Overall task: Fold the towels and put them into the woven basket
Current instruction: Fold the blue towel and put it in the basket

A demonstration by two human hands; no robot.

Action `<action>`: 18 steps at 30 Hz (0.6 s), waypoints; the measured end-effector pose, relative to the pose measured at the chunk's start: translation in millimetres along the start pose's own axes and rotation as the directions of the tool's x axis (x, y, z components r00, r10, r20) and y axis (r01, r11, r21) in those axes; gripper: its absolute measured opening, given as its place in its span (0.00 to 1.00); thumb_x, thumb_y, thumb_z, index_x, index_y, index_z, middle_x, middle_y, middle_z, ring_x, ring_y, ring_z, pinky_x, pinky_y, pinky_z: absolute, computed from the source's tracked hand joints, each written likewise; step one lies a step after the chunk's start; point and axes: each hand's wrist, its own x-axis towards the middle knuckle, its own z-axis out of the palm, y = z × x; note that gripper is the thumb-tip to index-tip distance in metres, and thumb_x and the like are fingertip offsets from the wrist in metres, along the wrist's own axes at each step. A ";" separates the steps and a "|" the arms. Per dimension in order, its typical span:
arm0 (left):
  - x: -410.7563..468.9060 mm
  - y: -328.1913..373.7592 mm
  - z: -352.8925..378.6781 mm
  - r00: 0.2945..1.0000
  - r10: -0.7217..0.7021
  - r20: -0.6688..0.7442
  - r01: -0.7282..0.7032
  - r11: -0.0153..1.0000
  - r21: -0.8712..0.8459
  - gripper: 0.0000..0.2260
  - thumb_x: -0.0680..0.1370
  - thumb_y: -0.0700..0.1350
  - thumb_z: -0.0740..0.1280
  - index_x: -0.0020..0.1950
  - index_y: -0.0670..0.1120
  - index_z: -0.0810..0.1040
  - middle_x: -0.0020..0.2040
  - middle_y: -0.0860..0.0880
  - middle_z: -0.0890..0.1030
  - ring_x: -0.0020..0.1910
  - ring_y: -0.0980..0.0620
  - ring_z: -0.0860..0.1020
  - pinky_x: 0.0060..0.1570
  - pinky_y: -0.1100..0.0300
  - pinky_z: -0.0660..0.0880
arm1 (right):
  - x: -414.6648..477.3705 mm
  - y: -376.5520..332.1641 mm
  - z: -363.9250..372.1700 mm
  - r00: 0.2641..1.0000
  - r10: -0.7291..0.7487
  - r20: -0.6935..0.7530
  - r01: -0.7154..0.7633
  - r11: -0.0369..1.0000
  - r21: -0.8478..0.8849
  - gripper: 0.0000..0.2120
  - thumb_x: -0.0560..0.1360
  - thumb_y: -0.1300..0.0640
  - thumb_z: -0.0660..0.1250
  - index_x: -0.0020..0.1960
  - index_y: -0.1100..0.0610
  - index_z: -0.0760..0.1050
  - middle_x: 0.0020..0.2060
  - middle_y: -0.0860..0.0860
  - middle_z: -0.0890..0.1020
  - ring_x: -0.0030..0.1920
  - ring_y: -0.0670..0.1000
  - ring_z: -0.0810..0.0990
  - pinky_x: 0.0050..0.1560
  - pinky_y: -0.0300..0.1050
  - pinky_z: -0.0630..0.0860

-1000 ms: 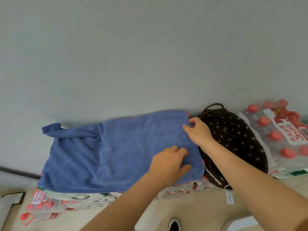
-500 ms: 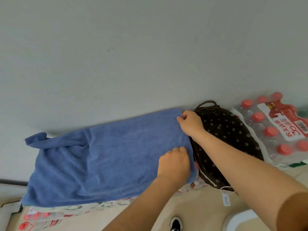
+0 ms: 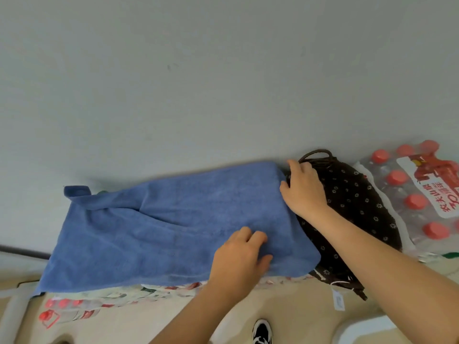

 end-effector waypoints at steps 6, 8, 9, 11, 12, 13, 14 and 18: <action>-18.6 -29.0 -27.8 0.999 -0.040 0.010 0.041 0.990 -0.134 0.11 0.76 0.48 0.62 0.58 0.53 0.76 0.48 0.54 0.76 0.46 0.53 0.74 0.41 0.58 0.74 | -20.9 -57.1 9.1 0.911 -0.407 0.063 0.412 0.900 -0.141 0.16 0.76 0.56 0.61 0.63 0.53 0.74 0.58 0.52 0.75 0.58 0.56 0.73 0.52 0.51 0.69; -26.5 -48.8 -46.3 0.976 -0.202 -0.087 0.179 0.960 -0.217 0.10 0.78 0.47 0.61 0.58 0.53 0.77 0.48 0.55 0.77 0.46 0.55 0.75 0.44 0.58 0.74 | -25.4 -79.3 14.0 0.890 -0.439 0.124 0.454 0.880 -0.139 0.16 0.78 0.54 0.59 0.64 0.52 0.73 0.60 0.50 0.74 0.60 0.54 0.73 0.54 0.49 0.67; -32.5 -63.3 -56.6 0.947 -0.289 -0.143 0.252 0.940 -0.231 0.10 0.78 0.46 0.62 0.57 0.53 0.78 0.48 0.55 0.78 0.46 0.54 0.75 0.45 0.58 0.74 | -26.6 -91.6 16.7 0.882 -0.451 0.137 0.466 0.877 -0.119 0.16 0.78 0.53 0.59 0.64 0.51 0.73 0.61 0.49 0.74 0.61 0.53 0.72 0.55 0.49 0.67; -48.8 -101.0 -75.8 0.864 -0.439 -0.246 0.382 0.891 -0.245 0.09 0.78 0.43 0.63 0.54 0.51 0.80 0.48 0.53 0.78 0.46 0.52 0.76 0.45 0.57 0.74 | -27.7 -122.4 21.8 0.871 -0.468 0.151 0.482 0.874 -0.068 0.16 0.78 0.53 0.59 0.65 0.50 0.73 0.61 0.49 0.75 0.62 0.53 0.72 0.57 0.50 0.67; -59.2 -121.8 -85.4 0.816 -0.501 -0.286 0.443 0.862 -0.246 0.08 0.78 0.42 0.63 0.54 0.51 0.80 0.48 0.52 0.78 0.46 0.51 0.76 0.45 0.57 0.74 | -27.8 -140.6 25.2 0.866 -0.473 0.164 0.485 0.874 -0.041 0.16 0.78 0.53 0.58 0.65 0.50 0.73 0.62 0.48 0.75 0.62 0.53 0.72 0.58 0.51 0.68; -70.5 -142.6 -94.9 0.763 -0.564 -0.316 0.509 0.825 -0.244 0.09 0.78 0.42 0.63 0.54 0.50 0.80 0.49 0.52 0.78 0.48 0.51 0.76 0.46 0.58 0.73 | -27.9 -160.0 29.8 0.861 -0.477 0.177 0.487 0.873 -0.014 0.16 0.78 0.52 0.58 0.65 0.49 0.73 0.62 0.48 0.75 0.63 0.53 0.72 0.59 0.52 0.67; -81.9 -162.7 -103.4 0.706 -0.620 -0.342 0.571 0.784 -0.244 0.09 0.77 0.41 0.64 0.55 0.49 0.81 0.51 0.50 0.78 0.50 0.50 0.76 0.48 0.59 0.72 | -28.4 -180.4 34.3 0.854 -0.484 0.190 0.491 0.871 0.012 0.16 0.78 0.52 0.58 0.65 0.48 0.73 0.62 0.47 0.76 0.63 0.52 0.72 0.59 0.52 0.67; -123.2 -221.9 -122.7 0.496 -0.774 -0.393 0.752 0.610 -0.252 0.13 0.77 0.41 0.64 0.62 0.45 0.77 0.61 0.43 0.75 0.60 0.42 0.72 0.56 0.51 0.70 | -33.3 -262.1 56.0 0.825 -0.497 0.270 0.498 0.864 0.069 0.17 0.77 0.51 0.59 0.66 0.47 0.71 0.62 0.47 0.76 0.63 0.53 0.72 0.60 0.53 0.69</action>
